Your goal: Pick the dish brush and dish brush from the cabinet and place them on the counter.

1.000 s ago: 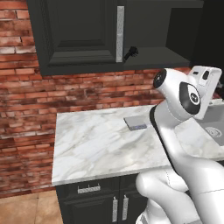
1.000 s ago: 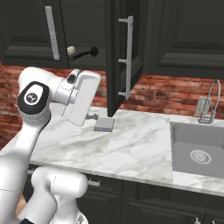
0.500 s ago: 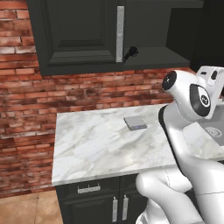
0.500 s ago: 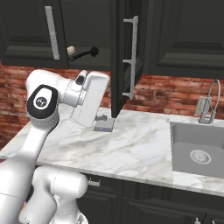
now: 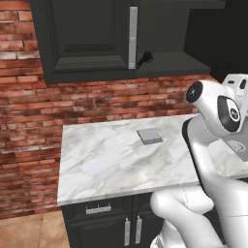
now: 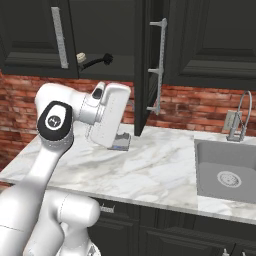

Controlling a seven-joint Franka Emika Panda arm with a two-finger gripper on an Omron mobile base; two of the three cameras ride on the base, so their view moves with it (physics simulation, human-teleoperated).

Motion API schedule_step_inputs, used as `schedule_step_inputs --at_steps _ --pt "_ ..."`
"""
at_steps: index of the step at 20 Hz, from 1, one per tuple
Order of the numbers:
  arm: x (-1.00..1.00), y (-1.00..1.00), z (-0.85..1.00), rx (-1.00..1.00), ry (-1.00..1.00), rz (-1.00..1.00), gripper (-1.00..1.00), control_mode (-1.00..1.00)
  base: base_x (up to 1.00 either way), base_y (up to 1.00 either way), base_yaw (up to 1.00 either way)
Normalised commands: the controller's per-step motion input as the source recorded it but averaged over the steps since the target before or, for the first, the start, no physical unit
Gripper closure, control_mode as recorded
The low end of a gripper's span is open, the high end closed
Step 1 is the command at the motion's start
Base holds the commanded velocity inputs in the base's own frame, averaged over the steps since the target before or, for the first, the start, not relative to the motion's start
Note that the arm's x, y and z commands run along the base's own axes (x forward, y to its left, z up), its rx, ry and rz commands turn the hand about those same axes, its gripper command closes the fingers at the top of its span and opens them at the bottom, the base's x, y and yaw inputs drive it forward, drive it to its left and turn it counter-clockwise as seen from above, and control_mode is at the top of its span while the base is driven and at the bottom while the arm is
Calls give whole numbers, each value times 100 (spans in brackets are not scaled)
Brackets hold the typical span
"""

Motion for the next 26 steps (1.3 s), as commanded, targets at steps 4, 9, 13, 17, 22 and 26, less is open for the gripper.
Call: schedule_step_inputs --at_steps 4,9,13,17,22,26 --pt "0 0 1 1 -5 -2 -100 -100 0 0 0" --pt "7 4 13 3 -3 -2 -100 -100 0 0 0" --pt "13 15 20 2 -1 0 -100 -100 0 0 0" --pt "6 23 15 3 -8 0 -100 -100 0 0 0" --pt "1 31 7 8 -9 -3 -100 -100 0 0 0" --pt "0 20 -3 21 -2 -1 -100 -100 0 0 0"
